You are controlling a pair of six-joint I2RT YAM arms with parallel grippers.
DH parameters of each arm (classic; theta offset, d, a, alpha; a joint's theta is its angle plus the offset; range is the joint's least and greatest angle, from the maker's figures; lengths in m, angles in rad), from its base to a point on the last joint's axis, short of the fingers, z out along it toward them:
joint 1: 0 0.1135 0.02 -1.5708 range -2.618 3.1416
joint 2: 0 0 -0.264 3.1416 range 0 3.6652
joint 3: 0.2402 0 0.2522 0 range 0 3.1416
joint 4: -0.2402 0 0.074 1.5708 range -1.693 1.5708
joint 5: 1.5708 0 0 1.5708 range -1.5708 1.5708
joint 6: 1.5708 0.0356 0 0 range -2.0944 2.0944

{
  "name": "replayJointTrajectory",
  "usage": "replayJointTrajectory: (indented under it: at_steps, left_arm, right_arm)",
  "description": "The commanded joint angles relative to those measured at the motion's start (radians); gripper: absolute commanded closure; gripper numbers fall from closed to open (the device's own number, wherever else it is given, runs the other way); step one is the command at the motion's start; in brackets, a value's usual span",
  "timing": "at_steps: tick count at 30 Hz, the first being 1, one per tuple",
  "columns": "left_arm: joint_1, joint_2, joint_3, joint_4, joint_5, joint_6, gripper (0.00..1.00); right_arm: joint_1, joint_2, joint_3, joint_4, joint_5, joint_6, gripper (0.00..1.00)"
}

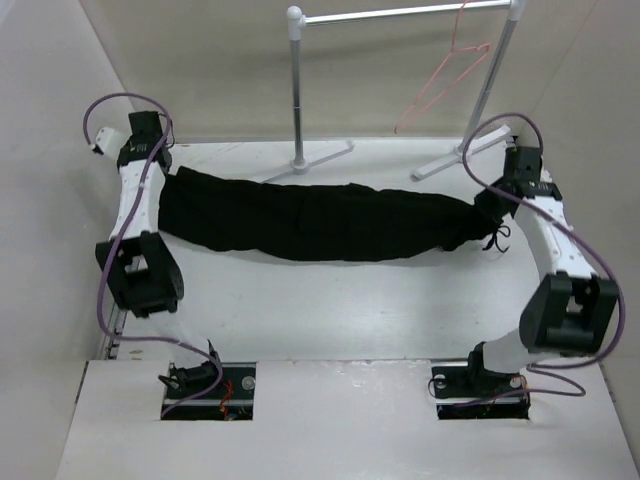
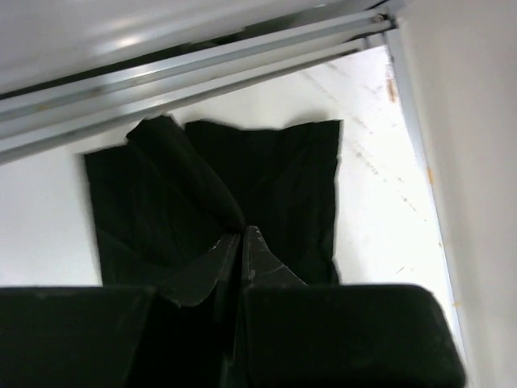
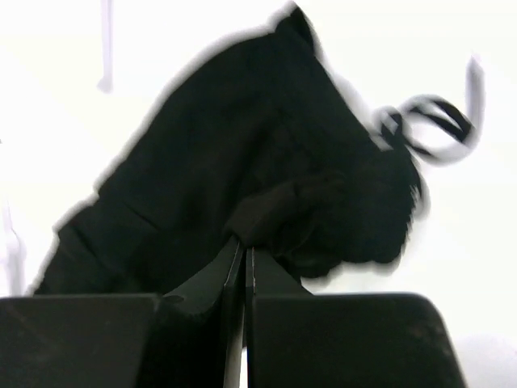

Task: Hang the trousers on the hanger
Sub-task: Fold the trousers at the center of the board.

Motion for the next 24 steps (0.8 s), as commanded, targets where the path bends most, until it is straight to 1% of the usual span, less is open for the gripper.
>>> replayJointTrajectory:
  at_steps: [1, 5, 7, 8, 9, 10, 11, 12, 13, 14, 16, 19, 20, 21, 23, 24]
  left_arm:
    - [-0.013, 0.132, 0.212, 0.056, -0.052, 0.063, 1.0]
    - [-0.016, 0.357, 0.433, 0.043, -0.04, 0.083, 1.0]
    - [-0.025, 0.465, 0.548, 0.049, -0.013, 0.112, 0.96]
    - [-0.028, 0.511, 0.601, 0.052, 0.01, 0.132, 0.92]
    - [-0.031, 0.549, 0.641, 0.055, 0.035, 0.146, 0.82]
    - [-0.034, 0.572, 0.673, 0.043, 0.058, 0.161, 0.71]
    - [-0.034, 0.571, 0.67, 0.039, 0.075, 0.171, 0.63]
    - [-0.034, 0.545, 0.634, 0.038, 0.083, 0.177, 0.57]
    - [-0.034, 0.499, 0.57, 0.052, 0.084, 0.183, 0.52]
    - [-0.03, 0.446, 0.488, 0.059, 0.084, 0.184, 0.48]
    - [-0.01, 0.312, 0.275, 0.104, 0.09, 0.177, 0.47]
    - [0.013, 0.099, -0.064, 0.188, 0.107, 0.137, 0.46]
    - [0.018, 0.038, -0.163, 0.212, 0.13, 0.107, 0.46]
    - [0.024, -0.013, -0.255, 0.234, 0.168, 0.074, 0.45]
    - [0.042, -0.093, -0.417, 0.278, 0.266, 0.002, 0.45]
    - [0.05, -0.121, -0.48, 0.305, 0.311, -0.036, 0.44]
  right_arm:
    - [-0.026, 0.167, 0.196, 0.081, -0.003, -0.019, 0.96]
    - [-0.02, 0.426, 0.466, 0.045, -0.003, -0.012, 0.96]
    - [-0.018, 0.555, 0.607, 0.021, 0.0, -0.002, 0.94]
    - [-0.014, 0.603, 0.664, 0.021, 0.005, 0.013, 0.92]
    - [-0.009, 0.647, 0.714, 0.024, 0.006, 0.027, 0.86]
    - [-0.003, 0.683, 0.759, 0.027, -0.003, 0.04, 0.74]
    - [0.005, 0.704, 0.796, 0.024, -0.014, 0.047, 0.6]
    - [0.012, 0.712, 0.814, 0.021, -0.029, 0.046, 0.49]
    - [0.022, 0.704, 0.808, 0.024, -0.041, 0.041, 0.43]
    - [0.035, 0.682, 0.781, 0.03, -0.044, 0.029, 0.4]
    - [0.052, 0.605, 0.675, 0.057, -0.031, 0.001, 0.36]
    - [0.063, 0.426, 0.409, 0.177, -0.021, 0.004, 0.37]
    - [0.063, 0.363, 0.311, 0.221, -0.02, 0.015, 0.4]
    - [0.063, 0.308, 0.225, 0.257, -0.026, 0.032, 0.47]
    - [0.057, 0.228, 0.102, 0.3, -0.04, 0.067, 0.73]
    - [0.056, 0.195, 0.045, 0.317, -0.054, 0.089, 0.84]
